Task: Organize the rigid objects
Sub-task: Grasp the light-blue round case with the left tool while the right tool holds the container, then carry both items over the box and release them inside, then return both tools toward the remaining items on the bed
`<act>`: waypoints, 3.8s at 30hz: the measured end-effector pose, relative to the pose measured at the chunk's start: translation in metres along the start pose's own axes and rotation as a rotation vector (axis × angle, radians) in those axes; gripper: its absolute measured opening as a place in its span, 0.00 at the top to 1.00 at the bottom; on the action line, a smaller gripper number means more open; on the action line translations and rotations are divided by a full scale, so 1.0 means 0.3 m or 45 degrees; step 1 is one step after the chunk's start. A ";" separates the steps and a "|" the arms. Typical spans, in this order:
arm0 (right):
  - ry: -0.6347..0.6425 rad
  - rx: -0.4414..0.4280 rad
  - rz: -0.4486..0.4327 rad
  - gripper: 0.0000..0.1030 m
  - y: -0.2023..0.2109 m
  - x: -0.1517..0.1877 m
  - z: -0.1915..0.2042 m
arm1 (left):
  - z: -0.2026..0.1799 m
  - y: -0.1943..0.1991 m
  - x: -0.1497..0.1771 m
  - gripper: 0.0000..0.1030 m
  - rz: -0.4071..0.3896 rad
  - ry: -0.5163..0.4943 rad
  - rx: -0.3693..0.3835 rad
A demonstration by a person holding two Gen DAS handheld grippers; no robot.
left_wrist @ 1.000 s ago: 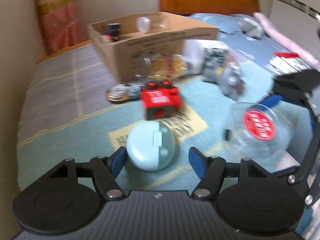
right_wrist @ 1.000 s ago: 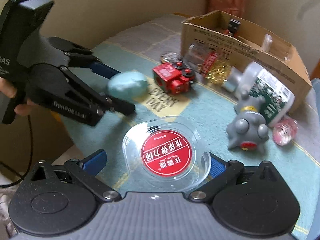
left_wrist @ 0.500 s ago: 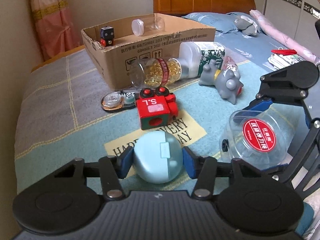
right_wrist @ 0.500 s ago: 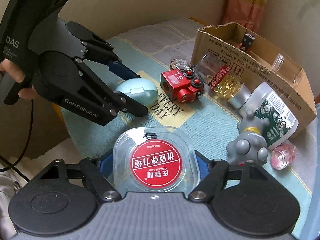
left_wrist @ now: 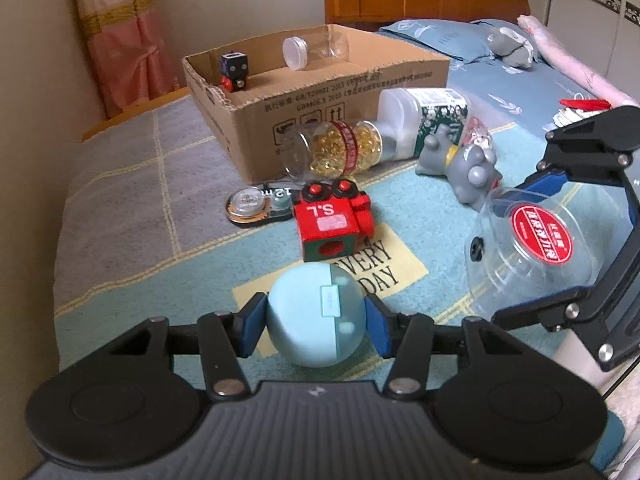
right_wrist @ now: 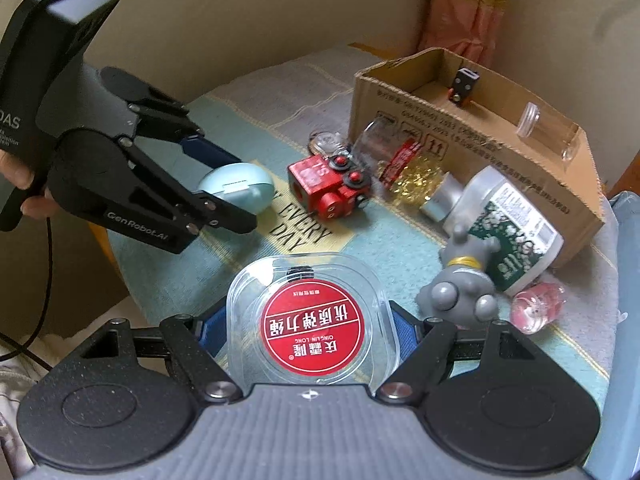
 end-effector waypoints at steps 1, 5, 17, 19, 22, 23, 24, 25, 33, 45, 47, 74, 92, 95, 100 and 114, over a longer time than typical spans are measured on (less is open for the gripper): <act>-0.002 0.001 -0.001 0.20 0.005 -0.002 -0.006 | 0.001 0.005 -0.004 0.50 0.003 0.005 -0.002; -0.010 0.015 -0.020 0.20 0.028 -0.014 -0.036 | -0.008 0.041 -0.041 0.50 -0.006 0.017 0.015; -0.084 0.076 -0.104 0.20 0.102 -0.092 -0.210 | -0.064 0.112 -0.289 0.50 -0.129 -0.012 0.062; -0.082 0.103 -0.130 0.20 0.116 -0.116 -0.249 | -0.069 0.110 -0.339 0.50 -0.160 -0.027 0.057; -0.094 0.131 -0.155 0.20 0.130 -0.147 -0.303 | -0.078 0.099 -0.419 0.50 -0.197 -0.059 0.051; -0.095 0.143 -0.163 0.20 0.133 -0.160 -0.319 | -0.082 0.093 -0.444 0.50 -0.207 -0.071 0.050; -0.096 0.154 -0.170 0.20 0.137 -0.172 -0.336 | -0.083 0.084 -0.470 0.50 -0.215 -0.083 0.044; -0.098 0.167 -0.180 0.20 0.140 -0.185 -0.354 | -0.083 0.076 -0.491 0.50 -0.222 -0.091 0.040; -0.190 0.212 -0.225 0.20 0.124 -0.270 -0.492 | -0.047 -0.041 -0.616 0.50 -0.217 -0.081 0.026; -0.292 0.252 -0.199 0.20 0.069 -0.313 -0.634 | 0.036 -0.108 -0.613 0.05 -0.288 -0.026 -0.076; -0.298 0.264 -0.192 0.20 0.056 -0.321 -0.650 | 0.042 -0.101 -0.596 0.05 -0.277 -0.015 -0.083; -0.419 0.317 -0.218 0.00 0.074 -0.298 -0.640 | 0.057 0.009 -0.410 0.02 -0.232 0.192 -0.142; -0.487 0.367 -0.162 0.00 0.093 0.043 -0.530 | 0.012 0.002 -0.243 0.02 -0.160 0.226 -0.153; -0.510 0.380 -0.110 0.00 0.079 0.130 -0.527 | 0.002 -0.009 -0.224 0.02 -0.154 0.205 -0.170; -0.526 0.418 -0.006 0.00 0.033 0.250 -0.540 | -0.012 -0.037 -0.196 0.02 -0.118 0.201 -0.162; -0.486 0.331 -0.013 0.00 -0.044 0.325 -0.520 | -0.033 -0.141 -0.137 0.02 -0.046 0.190 -0.123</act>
Point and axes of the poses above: each gripper's, at about its wrist camera, not at the fingertips, and y roughly against the way its jaws point, z to its left, x to its underside, the point moved 9 cm from there along -y, roughly the way its jaws point, and after that the axes turned 9 degrees about y, right-handed, at the moved point
